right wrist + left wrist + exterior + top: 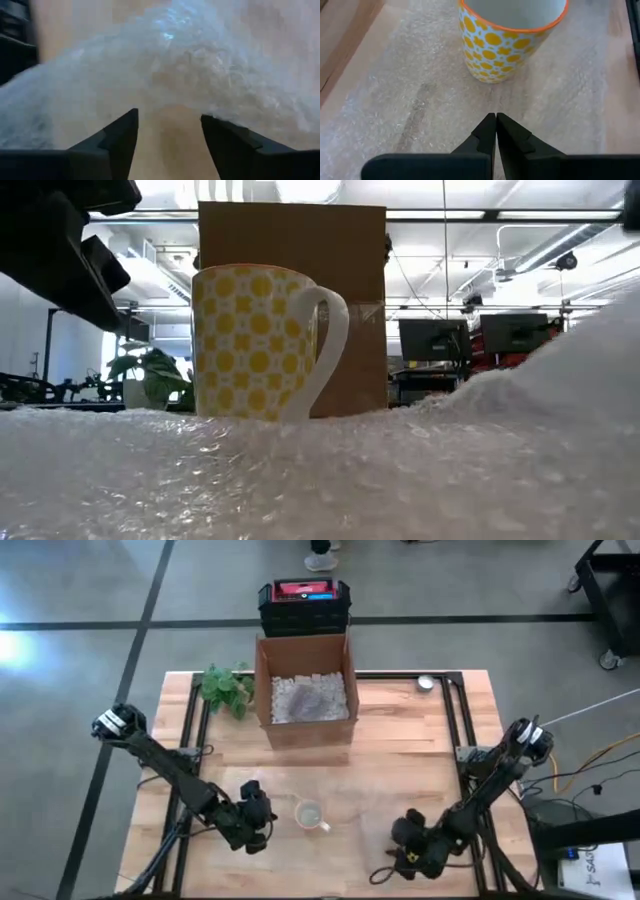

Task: Wrap mug
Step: Wrap the yellow mug using the bubble wrap

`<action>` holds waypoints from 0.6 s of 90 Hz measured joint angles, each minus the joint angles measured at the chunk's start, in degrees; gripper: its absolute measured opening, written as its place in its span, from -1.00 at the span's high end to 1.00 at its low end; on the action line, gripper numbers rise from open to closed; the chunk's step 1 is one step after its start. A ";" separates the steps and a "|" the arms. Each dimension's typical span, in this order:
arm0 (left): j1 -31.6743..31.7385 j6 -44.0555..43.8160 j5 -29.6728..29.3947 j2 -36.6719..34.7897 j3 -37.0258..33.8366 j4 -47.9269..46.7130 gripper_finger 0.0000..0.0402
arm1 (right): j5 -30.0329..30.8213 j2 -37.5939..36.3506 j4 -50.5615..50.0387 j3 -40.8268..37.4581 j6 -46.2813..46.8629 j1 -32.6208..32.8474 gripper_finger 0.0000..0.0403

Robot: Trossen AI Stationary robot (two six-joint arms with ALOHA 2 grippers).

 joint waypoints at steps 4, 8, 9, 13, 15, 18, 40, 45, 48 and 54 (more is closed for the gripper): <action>0.03 0.00 0.00 0.00 0.00 0.07 1.00 | 2.53 -0.09 1.20 1.35 -4.36 -0.65 0.20; 0.12 0.13 0.00 0.00 0.02 0.38 1.00 | 5.30 -0.18 0.92 2.62 -8.57 -1.23 0.31; 0.11 0.24 -0.01 0.00 0.02 0.47 1.00 | 5.99 -0.18 0.76 2.96 -9.82 -1.39 0.34; 0.13 0.82 -0.04 0.00 0.00 0.88 1.00 | 8.09 -0.18 0.69 4.28 -15.01 -2.09 0.48; 0.11 1.16 -0.07 0.00 0.00 1.11 1.00 | 8.71 -0.18 0.84 4.95 -17.50 -2.53 0.55; 0.17 1.31 -0.21 0.04 0.00 1.38 1.00 | 9.32 -0.18 0.92 5.73 -20.80 -3.34 0.65; 0.26 2.29 -0.37 0.07 0.00 2.00 1.00 | 5.39 -0.66 -3.71 9.05 -22.88 -7.66 0.87; 0.28 2.36 -0.37 0.12 0.01 2.00 1.00 | 2.87 -1.07 -6.40 10.01 -20.75 -8.01 0.77; 0.26 2.66 -0.41 0.20 0.01 2.06 1.00 | 2.01 -1.25 -8.81 10.58 -19.09 -8.20 0.71; 0.28 2.78 -0.41 0.26 0.02 2.01 1.00 | 1.64 -1.59 -14.77 11.57 -15.12 -8.40 0.55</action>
